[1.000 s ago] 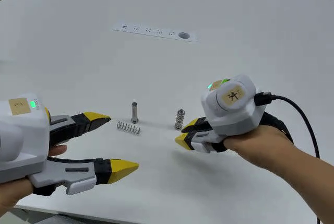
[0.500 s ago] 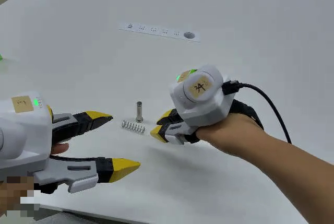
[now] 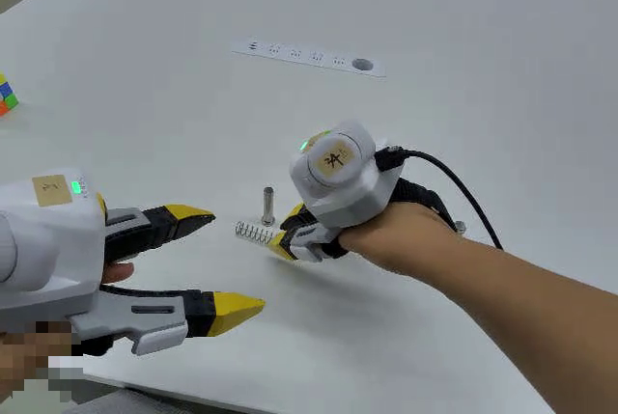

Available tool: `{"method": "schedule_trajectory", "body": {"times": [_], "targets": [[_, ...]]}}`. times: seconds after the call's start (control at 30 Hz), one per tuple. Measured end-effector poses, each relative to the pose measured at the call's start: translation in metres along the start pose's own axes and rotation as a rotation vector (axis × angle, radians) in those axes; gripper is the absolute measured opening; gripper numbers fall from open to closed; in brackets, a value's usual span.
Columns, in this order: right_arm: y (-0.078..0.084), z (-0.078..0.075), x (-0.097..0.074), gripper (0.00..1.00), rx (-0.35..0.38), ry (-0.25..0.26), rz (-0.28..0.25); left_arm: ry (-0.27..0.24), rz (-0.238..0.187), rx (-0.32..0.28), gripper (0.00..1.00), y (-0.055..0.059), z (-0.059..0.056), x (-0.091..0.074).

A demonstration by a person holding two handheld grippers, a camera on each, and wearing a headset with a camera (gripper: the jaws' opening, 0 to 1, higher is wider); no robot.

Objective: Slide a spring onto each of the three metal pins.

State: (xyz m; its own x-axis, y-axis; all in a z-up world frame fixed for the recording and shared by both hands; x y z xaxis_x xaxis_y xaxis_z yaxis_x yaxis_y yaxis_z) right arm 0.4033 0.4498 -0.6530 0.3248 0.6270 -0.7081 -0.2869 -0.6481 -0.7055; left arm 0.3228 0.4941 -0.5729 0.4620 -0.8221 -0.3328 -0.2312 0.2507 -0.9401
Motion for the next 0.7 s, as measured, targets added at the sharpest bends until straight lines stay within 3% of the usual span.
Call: {"method": "schedule_trajectory", "body": {"times": [0.4,0.7], "targets": [[0.003,-0.001,0.013,0.15,0.004,-0.012,0.015,-0.003,0.005,-0.004,0.65,0.002,0.0,-0.001],[0.007,0.002,0.012,0.12,-0.02,-0.015,0.028,-0.003,0.009,-0.005,0.65,0.003,0.0,-0.001]]}}
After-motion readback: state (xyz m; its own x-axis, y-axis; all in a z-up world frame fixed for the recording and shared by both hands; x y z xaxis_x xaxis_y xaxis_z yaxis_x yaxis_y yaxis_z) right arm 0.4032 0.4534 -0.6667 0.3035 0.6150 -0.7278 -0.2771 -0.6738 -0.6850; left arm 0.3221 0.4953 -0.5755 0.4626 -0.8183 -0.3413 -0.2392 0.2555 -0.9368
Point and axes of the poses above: the centre of the closed fingertips' face, and the gripper's own axes: x roughly forward along the fingers, z roughly to its left, y roughly out of its underside, the point moved 2 cm from there along -x, roughly backward along the fingers, and after that the axes turned 4 degrees about -z, right-handed, at the moved point
